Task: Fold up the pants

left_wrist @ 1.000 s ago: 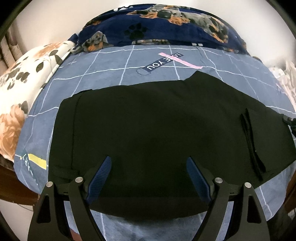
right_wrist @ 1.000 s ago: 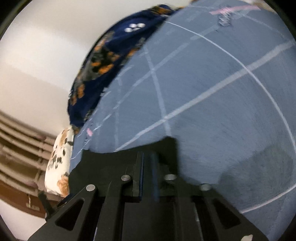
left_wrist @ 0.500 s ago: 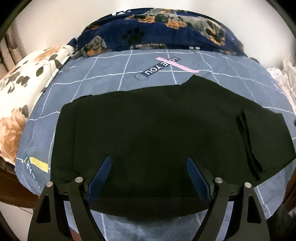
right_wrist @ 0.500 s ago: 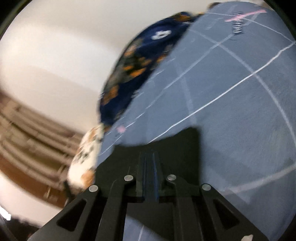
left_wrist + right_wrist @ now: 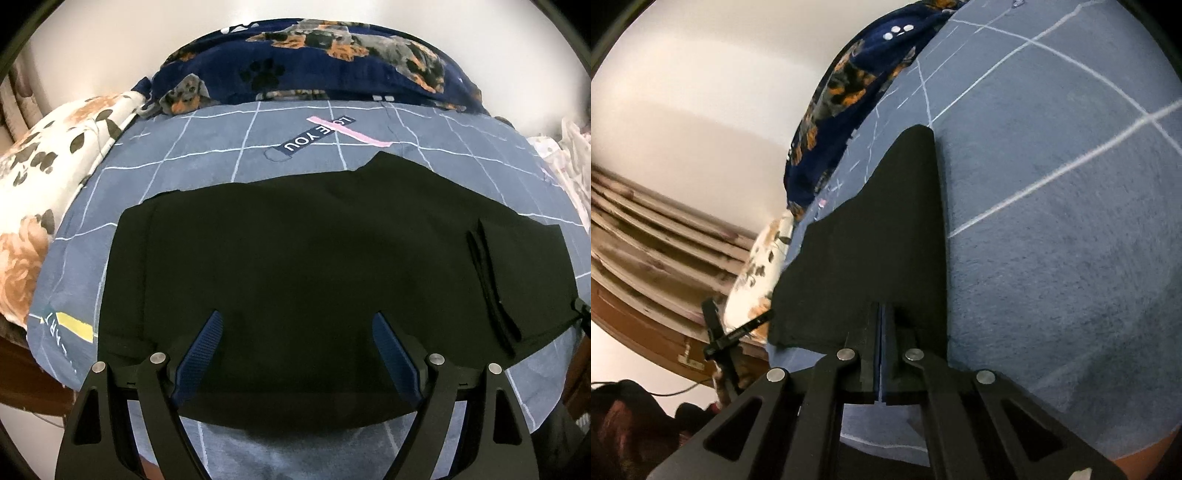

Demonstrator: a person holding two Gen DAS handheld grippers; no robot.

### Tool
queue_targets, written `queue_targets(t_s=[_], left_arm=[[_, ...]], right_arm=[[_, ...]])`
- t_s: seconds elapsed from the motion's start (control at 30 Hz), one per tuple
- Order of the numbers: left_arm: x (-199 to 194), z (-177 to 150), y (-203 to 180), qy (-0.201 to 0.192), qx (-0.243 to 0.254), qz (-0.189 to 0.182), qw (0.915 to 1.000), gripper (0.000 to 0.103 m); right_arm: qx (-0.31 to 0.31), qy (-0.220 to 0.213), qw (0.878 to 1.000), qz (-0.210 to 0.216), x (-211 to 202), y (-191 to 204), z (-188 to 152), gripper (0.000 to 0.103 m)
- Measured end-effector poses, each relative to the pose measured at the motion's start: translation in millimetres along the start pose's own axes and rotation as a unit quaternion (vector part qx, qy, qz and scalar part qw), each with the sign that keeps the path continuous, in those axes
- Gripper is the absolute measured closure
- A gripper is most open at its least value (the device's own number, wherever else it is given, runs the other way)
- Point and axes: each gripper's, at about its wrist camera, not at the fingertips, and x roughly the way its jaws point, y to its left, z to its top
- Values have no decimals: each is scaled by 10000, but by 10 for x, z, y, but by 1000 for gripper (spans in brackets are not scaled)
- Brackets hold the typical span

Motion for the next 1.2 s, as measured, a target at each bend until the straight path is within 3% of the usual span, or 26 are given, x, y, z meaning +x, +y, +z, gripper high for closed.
queue_targets(t_s=[0.27,0.5,0.77,0.9,0.97,1.03,1.2], left_arm=[[-50,-1,-11,-195,101,291,9993,20],[-82,6,50,-262,49,326,9991,20],[-120,28,115,-311,-73,338,9989,20],[-123,31,129,-313,-81,367,9988,20],[-123,31,133,-304,-77,375,9988,20],[-123,32,132,-310,-72,379,9988,20],[-146,40,182,-327,6,466,9984,20]], right_arm=[[-111,-7,9999,-126,31,41,10,103],[-172,71,9993,-335,63,104,37,103],[-622,351,9927,-974,118,294,84,103],[-991,483,9849,-1337,159,503,122,92],[-1308,545,9788,-1479,197,691,130,92],[-1543,559,9759,-1437,232,871,131,91],[-1954,555,9730,-1099,333,1316,107,77]])
